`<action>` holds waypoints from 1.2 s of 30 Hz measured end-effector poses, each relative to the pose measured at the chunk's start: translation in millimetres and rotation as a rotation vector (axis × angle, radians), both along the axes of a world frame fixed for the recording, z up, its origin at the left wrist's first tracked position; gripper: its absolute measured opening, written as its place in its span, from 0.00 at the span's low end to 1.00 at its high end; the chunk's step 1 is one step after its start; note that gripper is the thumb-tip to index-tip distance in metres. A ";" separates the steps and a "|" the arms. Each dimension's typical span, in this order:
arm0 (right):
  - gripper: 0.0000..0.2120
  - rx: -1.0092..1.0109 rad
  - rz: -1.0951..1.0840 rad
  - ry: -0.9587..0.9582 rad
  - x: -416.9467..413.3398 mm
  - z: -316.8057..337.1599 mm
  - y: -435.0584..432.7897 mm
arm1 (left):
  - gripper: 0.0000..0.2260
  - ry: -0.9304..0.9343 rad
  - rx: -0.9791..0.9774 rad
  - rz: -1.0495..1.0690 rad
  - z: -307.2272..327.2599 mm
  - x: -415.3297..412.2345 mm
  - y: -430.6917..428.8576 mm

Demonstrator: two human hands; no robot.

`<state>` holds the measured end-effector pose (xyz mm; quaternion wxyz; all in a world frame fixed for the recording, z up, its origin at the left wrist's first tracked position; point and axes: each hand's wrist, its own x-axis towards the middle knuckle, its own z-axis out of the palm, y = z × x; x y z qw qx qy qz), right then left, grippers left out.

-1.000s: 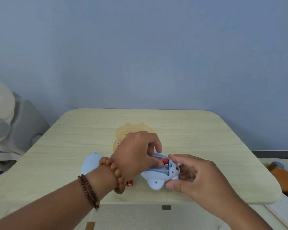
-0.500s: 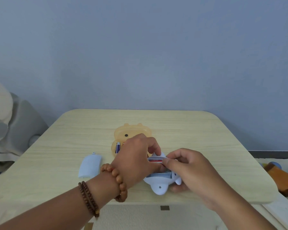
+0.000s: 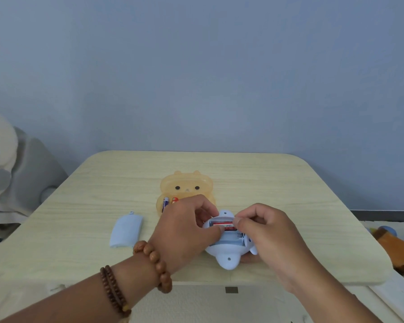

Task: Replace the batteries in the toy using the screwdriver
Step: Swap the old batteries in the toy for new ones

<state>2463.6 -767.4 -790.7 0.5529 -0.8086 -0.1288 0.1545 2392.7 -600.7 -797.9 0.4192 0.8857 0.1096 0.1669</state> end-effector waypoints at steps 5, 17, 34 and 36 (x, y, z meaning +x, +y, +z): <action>0.05 0.019 -0.021 0.002 -0.6 -0.1 2.3 | 0.07 -0.013 0.010 -0.007 0.1 1.2 1.3; 0.02 0.038 -0.083 0.032 -4.1 -5.4 1.8 | 0.10 0.040 0.161 -0.008 25.8 -7.9 16.3; 0.02 0.019 -0.080 0.007 -4.0 -14.7 -0.9 | 0.20 0.444 0.501 -0.138 32.9 -42.5 49.9; 0.02 0.028 -0.074 0.016 -2.9 -15.0 -0.5 | 0.16 0.462 0.502 -0.116 33.4 -40.8 48.8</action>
